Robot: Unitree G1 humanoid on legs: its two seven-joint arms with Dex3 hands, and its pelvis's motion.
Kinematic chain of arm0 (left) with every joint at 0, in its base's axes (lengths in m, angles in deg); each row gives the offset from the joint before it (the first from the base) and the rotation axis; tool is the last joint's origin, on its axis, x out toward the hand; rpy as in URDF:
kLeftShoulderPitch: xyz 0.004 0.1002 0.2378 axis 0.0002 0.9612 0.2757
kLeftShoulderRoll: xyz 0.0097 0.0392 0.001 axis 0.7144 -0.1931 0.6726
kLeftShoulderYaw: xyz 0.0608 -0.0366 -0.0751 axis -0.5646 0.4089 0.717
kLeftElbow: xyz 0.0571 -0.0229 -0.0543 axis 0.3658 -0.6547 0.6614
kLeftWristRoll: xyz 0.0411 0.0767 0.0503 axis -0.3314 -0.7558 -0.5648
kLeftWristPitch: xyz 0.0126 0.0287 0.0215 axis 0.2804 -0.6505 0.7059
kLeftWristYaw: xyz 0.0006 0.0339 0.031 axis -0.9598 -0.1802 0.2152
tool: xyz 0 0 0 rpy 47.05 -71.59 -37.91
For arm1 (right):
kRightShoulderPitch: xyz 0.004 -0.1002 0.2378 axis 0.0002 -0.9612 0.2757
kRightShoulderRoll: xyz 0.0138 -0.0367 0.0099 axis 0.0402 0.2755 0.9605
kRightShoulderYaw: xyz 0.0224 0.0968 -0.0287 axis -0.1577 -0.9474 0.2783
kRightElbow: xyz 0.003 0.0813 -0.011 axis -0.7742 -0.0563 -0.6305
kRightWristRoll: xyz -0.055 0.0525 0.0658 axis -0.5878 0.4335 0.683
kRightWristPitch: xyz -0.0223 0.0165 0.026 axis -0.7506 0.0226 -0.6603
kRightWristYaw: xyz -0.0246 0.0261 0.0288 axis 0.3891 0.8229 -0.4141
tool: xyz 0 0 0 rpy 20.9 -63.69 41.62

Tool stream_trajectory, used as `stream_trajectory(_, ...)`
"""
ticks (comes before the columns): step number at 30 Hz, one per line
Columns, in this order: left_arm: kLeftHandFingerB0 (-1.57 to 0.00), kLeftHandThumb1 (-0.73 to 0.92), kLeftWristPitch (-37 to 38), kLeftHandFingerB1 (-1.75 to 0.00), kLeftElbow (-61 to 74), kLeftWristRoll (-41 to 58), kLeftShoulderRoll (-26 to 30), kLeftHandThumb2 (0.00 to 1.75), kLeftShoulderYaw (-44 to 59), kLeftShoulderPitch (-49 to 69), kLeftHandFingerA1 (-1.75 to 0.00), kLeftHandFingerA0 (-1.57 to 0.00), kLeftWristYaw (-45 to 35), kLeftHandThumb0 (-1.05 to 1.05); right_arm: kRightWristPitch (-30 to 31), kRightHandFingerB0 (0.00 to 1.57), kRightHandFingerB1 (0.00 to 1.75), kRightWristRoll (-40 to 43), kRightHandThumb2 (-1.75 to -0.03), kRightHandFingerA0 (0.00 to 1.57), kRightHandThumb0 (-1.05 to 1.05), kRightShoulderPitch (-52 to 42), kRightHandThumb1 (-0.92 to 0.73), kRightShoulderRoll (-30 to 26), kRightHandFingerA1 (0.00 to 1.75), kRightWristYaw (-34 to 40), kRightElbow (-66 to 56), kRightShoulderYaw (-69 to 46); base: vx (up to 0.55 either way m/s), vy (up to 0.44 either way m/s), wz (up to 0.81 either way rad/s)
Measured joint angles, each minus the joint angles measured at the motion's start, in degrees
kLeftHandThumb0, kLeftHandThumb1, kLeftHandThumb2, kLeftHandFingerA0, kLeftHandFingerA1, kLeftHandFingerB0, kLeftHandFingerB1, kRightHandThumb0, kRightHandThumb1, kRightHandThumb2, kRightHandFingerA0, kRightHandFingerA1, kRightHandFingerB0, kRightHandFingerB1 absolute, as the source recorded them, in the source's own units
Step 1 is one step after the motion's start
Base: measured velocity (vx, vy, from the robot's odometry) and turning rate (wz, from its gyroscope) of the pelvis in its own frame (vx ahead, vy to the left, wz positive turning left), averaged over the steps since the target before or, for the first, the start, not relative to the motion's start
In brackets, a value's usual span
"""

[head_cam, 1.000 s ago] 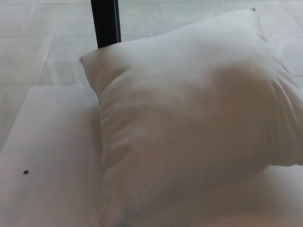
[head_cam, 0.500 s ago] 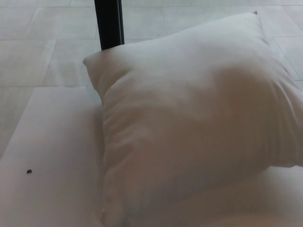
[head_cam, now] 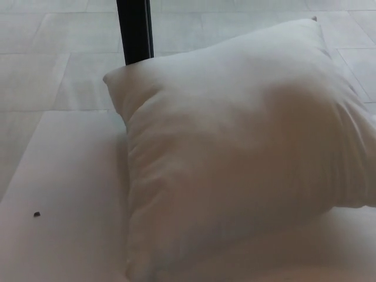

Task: The robot uses its left hand to press on the left side of the pillow kept in the middle of the desk and uses its right hand to lift up and the right side of the pillow and turn it over

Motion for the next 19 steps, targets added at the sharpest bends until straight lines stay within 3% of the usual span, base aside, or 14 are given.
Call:
stream_trajectory(1, -0.2, 0.72, 0.0, -0.37, -0.4, -0.1, 0.5, 0.61, 0.0, 0.1, -0.56, -0.46, 0.0, -0.71, -1.0, 0.05, 0.75, 0.0, -0.6, 0.52, -0.87, -0.2, -0.67, 0.0, 0.9, 0.4, 0.6, 0.3, 0.0, 0.0, 0.0)
stream_trajectory(2, -0.14, 0.58, 0.0, -0.47, -0.6, -0.1, 0.8, 0.92, 0.0, 0.2, -0.62, -0.4, 0.0, -0.73, -1.7, 0.03, 0.75, 0.0, -0.62, 0.61, -0.87, -0.2, -0.69, 0.0, 1.03, 0.6, 1.0, 0.6, 0.0, 0.0, 0.0)
stream_trajectory(3, -0.19, 0.72, 0.0, -0.37, -0.6, -0.1, 1.0, 0.61, -0.1, 0.3, -0.58, -0.48, -0.1, -0.7, -2.3, 0.07, 0.67, 0.0, -0.95, 0.84, -0.9, -0.3, -0.54, 0.0, 1.17, 0.7, 1.4, 0.9, 0.0, 0.0, 0.0)
stream_trajectory(6, -0.12, 0.57, 0.0, -0.47, -1.4, -0.1, 2.1, 0.9, -0.1, 0.6, -0.61, -0.36, -0.5, -0.73, -4.7, 0.07, 0.68, -0.2, -0.93, 0.62, -0.88, -0.9, -0.52, 0.0, 1.02, 1.3, 2.5, 2.5, 0.0, 0.0, 0.0)
stream_trajectory(7, -0.17, 0.56, 0.0, -0.49, -1.8, -0.1, 2.5, 0.88, -0.1, 0.6, -0.67, -0.51, -0.6, -0.77, -5.3, 0.06, 0.79, -0.3, -0.6, 0.59, -0.9, -1.0, -0.64, 0.0, 1.07, 1.4, 2.8, 2.9, 0.0, 0.0, 0.0)
stream_trajectory(10, -0.1, 0.57, 0.0, -0.47, -3.3, -0.1, 4.1, 0.89, -0.6, 0.5, -0.6, -0.35, -1.2, -0.74, -7.6, 0.0, 0.77, -0.3, -0.61, 0.6, -0.86, -1.1, -0.69, 0.0, 1.12, 1.7, 3.7, 4.5, 0.0, 0.0, 0.0)
stream_trajectory(11, -0.09, 0.57, 0.0, -0.48, -3.9, -0.1, 4.7, 0.88, -0.9, 0.4, -0.63, -0.39, -1.4, -0.72, -8.4, 0.07, 0.67, -0.4, -0.94, 0.58, -0.89, -1.1, -0.53, -0.1, 1.01, 1.8, 3.9, 5.2, 0.0, 0.0, 0.0)
stream_trajectory(12, -0.07, 0.57, 0.0, -0.47, -4.5, -0.1, 5.3, 0.88, -1.2, 0.3, -0.6, -0.34, -1.8, -0.72, -9.2, 0.03, 0.76, -0.4, -0.61, 0.74, -0.85, -1.1, -0.67, -0.1, 1.19, 1.8, 4.2, 5.8, 0.0, 0.0, 0.0)
stream_trajectory(13, -0.08, 0.58, 0.0, -0.48, -4.8, -0.1, 5.7, 0.89, -1.4, 0.3, -0.61, -0.36, -2.0, -0.71, -9.8, 0.01, 0.79, -0.4, -0.61, 0.53, -0.87, -1.2, -0.68, -0.1, 1.08, 1.8, 4.3, 6.3, 0.0, 0.0, 0.0)
stream_trajectory(14, 0.0, 0.49, 0.0, -0.48, -5.0, 0.0, 5.9, 0.97, -1.6, 0.2, -0.73, -0.48, -2.2, -0.52, -10.2, 0.04, 0.74, -0.4, -0.62, 0.71, -0.86, -1.2, -0.67, -0.1, 1.35, 1.9, 4.4, 6.6, 0.0, 0.0, 0.0)
stream_trajectory(15, 0.0, 0.48, 0.0, -0.48, -5.3, -0.1, 6.6, 0.97, -2.3, 0.3, -0.73, -0.51, -2.8, -0.52, -11.3, 0.09, 0.67, -0.4, -0.92, 0.54, -0.88, -1.4, -0.52, -0.4, 1.04, 1.9, 4.7, 7.6, 0.0, 0.0, 0.0)
stream_trajectory(16, -0.11, 0.68, 0.0, -0.42, -5.6, -0.1, 7.0, 0.62, -2.6, 0.4, -0.65, -0.47, -3.3, -0.7, -12.1, 0.05, 0.73, -0.4, -0.6, 0.65, -0.82, -1.4, -0.66, -0.7, 1.34, 1.9, 5.0, 8.1, 0.0, 0.0, 0.0)
stream_trajectory(18, -0.06, 0.58, -0.1, -0.48, -5.8, 0.0, 7.2, 0.89, -2.9, 0.6, -0.62, -0.32, -4.0, -0.69, -13.3, 0.03, 0.77, -0.3, -0.6, 1.04, -0.81, -1.4, -0.66, -1.3, 1.52, 2.0, 5.7, 8.9, 0.0, 0.0, 0.0)
stream_trajectory(19, 0.0, 0.49, -0.1, -0.47, -5.8, 0.1, 7.2, 0.97, -2.9, 0.9, -0.73, -0.5, -4.3, -0.51, -13.8, 0.05, 0.79, -0.3, -0.6, 1.16, -0.82, -1.4, -0.64, -1.4, 1.47, 2.1, 6.0, 9.2, 0.0, 0.0, 0.0)
